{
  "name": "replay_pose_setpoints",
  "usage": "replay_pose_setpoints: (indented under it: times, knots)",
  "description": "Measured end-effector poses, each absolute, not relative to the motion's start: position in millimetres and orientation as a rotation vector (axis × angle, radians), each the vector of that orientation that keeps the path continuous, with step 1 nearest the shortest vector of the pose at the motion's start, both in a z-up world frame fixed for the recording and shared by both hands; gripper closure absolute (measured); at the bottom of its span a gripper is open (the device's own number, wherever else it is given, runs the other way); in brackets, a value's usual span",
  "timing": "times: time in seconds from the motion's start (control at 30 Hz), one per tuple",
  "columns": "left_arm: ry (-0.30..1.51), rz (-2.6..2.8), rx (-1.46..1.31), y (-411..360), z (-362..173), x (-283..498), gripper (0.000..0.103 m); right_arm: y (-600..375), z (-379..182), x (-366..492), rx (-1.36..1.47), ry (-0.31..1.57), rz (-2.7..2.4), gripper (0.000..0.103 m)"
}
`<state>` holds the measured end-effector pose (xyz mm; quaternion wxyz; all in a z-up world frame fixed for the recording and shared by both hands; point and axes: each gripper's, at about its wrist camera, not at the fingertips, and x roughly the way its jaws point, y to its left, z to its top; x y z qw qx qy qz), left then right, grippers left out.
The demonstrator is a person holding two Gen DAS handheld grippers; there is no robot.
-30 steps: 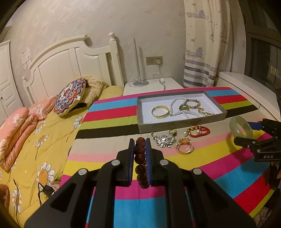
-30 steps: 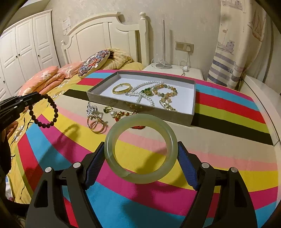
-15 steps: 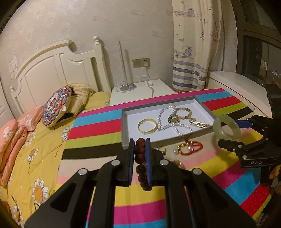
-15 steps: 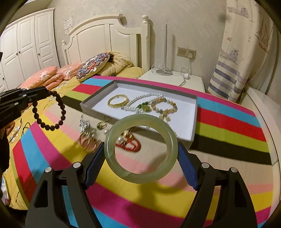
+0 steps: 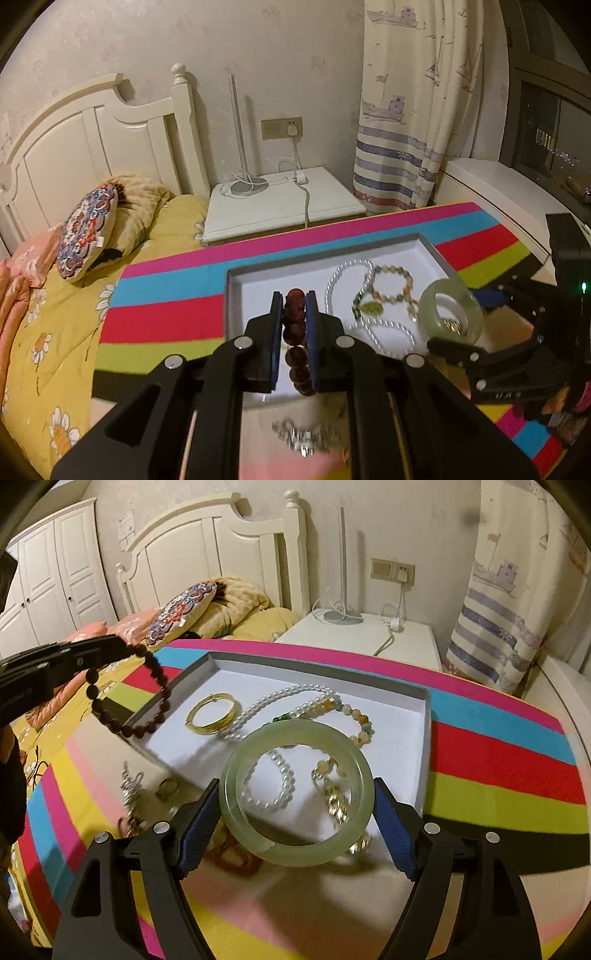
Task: Organize jewelry
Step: 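Carry the red bead bracelet and jade bangle into the gray box, opening both tools, then withdraw both open tools from the box toward the remaining jewelry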
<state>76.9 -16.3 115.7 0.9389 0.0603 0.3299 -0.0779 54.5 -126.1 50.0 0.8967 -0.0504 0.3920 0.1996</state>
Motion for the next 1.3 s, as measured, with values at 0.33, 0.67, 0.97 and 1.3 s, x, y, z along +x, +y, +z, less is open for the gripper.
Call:
replay_pose_setpoints:
  times: [0.33,0.67,0.97,1.3]
  knots:
    - [0.759,-0.192,0.092,-16.8,79.6,145.9,0.091,-122.8,29.6,87.4,-0.113,0.88,0.403,0.026]
    - [0.833,-0.099,0.13,-4.0,44.8,178.7,0.083,-124.9,19.7,103.1,-0.118,0.902,0.397,0.026]
    - [0.823,-0.1,0.139,2.7,37.7,173.2,0.032,-121.6,32.8,104.1,-0.106,0.872,0.405,0.017]
    - [0.712,-0.017,0.104,35.0,76.4,123.0,0.002,-140.6,67.3,72.7,-0.034,0.777,0.405,0.016]
